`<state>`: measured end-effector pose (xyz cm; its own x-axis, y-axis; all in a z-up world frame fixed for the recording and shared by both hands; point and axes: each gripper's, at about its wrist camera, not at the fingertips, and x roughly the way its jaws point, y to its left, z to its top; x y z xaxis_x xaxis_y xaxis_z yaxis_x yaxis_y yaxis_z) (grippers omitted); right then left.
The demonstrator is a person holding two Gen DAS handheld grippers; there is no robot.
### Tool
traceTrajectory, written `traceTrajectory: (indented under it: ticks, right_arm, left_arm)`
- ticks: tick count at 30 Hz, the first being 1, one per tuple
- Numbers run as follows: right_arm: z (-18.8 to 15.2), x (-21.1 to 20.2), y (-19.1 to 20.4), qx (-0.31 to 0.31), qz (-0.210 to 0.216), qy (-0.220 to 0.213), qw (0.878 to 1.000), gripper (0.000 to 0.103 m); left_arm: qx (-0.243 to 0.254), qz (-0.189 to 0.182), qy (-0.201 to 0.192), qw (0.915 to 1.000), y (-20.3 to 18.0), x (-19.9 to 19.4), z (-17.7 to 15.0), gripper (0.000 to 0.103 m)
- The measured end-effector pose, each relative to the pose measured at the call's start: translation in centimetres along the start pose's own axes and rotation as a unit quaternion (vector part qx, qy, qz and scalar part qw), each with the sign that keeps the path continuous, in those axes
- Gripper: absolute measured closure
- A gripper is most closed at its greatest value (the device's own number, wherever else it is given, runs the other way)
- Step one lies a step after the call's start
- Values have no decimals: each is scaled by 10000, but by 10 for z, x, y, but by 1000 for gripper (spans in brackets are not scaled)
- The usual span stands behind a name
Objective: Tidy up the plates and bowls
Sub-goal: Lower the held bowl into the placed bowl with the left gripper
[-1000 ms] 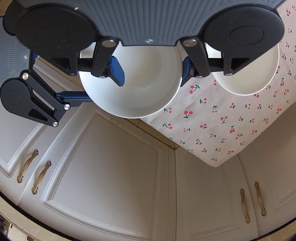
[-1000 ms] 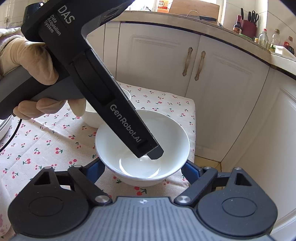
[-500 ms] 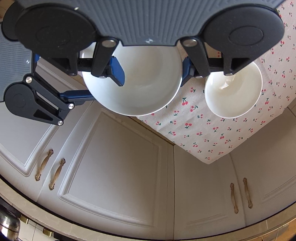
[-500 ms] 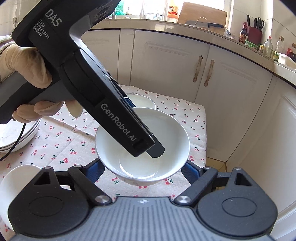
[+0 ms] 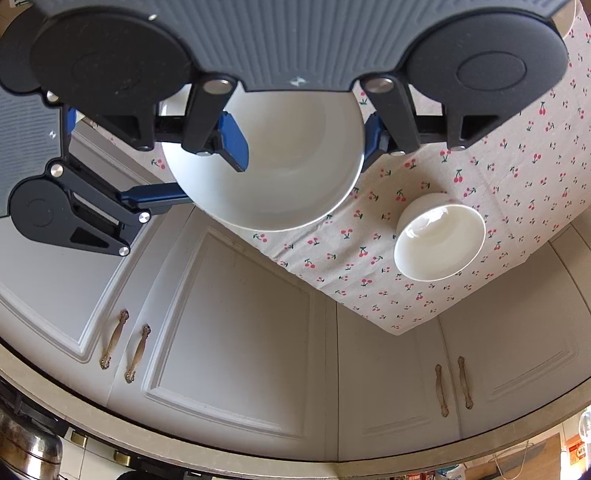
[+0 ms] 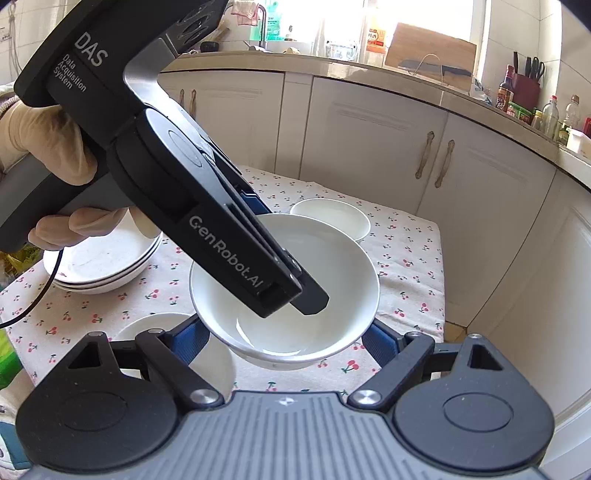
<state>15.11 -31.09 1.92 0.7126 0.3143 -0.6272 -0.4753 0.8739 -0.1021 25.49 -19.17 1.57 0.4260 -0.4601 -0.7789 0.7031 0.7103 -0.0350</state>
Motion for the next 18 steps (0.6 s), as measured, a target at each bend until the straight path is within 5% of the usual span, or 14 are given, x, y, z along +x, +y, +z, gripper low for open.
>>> traceTrajectory:
  ticks: [18]
  right_arm:
    - [-22, -2, 59, -306, 423, 304, 9982, 11]
  left_arm:
    - [-401, 74, 77, 9991, 1, -18, -75, 41]
